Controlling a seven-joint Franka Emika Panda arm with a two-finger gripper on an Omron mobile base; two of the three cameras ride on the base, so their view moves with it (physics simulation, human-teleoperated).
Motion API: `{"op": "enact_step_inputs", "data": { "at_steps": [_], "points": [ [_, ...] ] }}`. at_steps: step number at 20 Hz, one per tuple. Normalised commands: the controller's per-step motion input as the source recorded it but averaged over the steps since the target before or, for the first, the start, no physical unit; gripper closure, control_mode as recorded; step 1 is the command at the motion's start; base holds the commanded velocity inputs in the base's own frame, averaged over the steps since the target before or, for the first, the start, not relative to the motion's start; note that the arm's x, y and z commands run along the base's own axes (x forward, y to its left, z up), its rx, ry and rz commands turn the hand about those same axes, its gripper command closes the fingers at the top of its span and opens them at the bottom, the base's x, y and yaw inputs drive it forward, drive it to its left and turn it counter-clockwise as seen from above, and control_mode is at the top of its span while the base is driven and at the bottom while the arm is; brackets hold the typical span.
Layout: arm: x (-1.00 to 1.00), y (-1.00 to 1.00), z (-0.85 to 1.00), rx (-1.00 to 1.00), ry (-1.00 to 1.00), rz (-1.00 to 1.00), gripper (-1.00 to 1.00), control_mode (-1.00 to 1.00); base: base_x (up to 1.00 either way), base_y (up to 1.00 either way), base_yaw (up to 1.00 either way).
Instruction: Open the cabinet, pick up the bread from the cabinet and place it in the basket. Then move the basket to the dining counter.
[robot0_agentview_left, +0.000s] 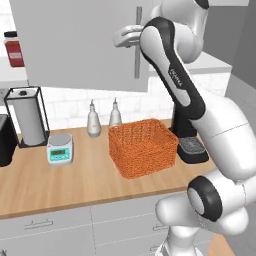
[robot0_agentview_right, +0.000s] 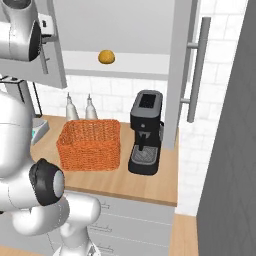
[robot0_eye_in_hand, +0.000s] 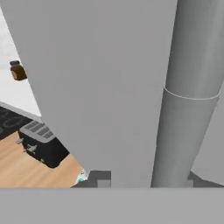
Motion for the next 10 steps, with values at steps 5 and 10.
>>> {"op": "enact_step_inputs", "data": {
  "at_steps": [5,10],
  "points": [
    [-1.00,1.00,-0.12,0.00,-0.02,0.12,1.00,-1.00,0.00,0.00,0.00],
    [-1.00,1.00,-0.08,0.00,-0.01,0.11,1.00,-1.00,0.00,0.00,0.00]
  ]
}}
